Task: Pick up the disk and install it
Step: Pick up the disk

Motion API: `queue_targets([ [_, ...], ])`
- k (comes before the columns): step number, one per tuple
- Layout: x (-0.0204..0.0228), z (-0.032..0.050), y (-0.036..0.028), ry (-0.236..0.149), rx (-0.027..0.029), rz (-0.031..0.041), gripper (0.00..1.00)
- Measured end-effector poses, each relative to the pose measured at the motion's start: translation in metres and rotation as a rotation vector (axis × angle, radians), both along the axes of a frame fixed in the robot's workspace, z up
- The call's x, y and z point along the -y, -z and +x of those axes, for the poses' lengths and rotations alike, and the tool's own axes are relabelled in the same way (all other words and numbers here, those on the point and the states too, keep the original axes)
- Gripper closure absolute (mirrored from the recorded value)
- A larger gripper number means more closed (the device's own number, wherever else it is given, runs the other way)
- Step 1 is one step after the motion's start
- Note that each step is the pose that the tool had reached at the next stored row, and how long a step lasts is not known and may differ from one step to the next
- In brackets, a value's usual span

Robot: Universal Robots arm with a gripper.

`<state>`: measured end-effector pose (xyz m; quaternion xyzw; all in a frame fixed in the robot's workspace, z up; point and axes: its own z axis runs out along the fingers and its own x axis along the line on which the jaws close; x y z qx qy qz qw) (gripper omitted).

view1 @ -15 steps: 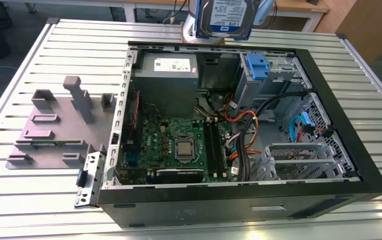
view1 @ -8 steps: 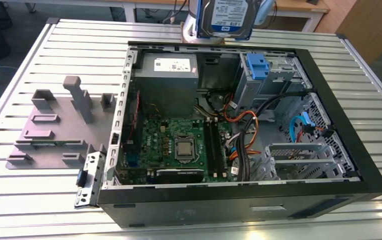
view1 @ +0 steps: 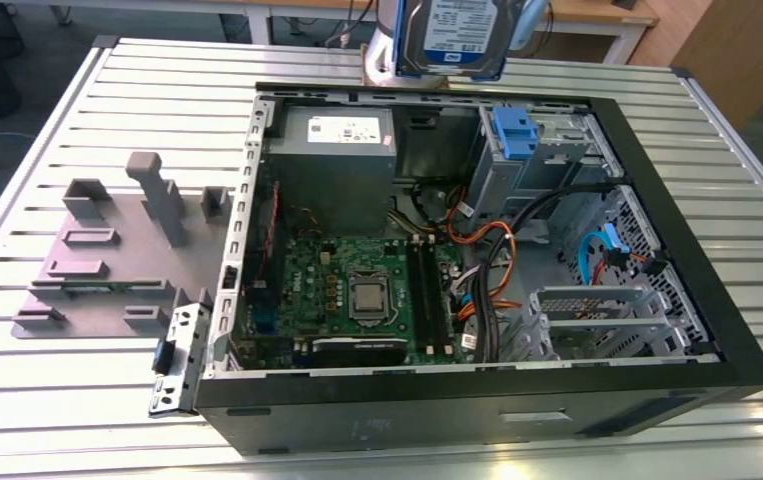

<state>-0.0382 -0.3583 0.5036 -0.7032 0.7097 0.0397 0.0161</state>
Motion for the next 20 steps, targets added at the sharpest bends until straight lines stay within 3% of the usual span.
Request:
queue_targets([
  [20,0.0,0.0046,0.0,0.0,0.0,0.0,0.63],
])
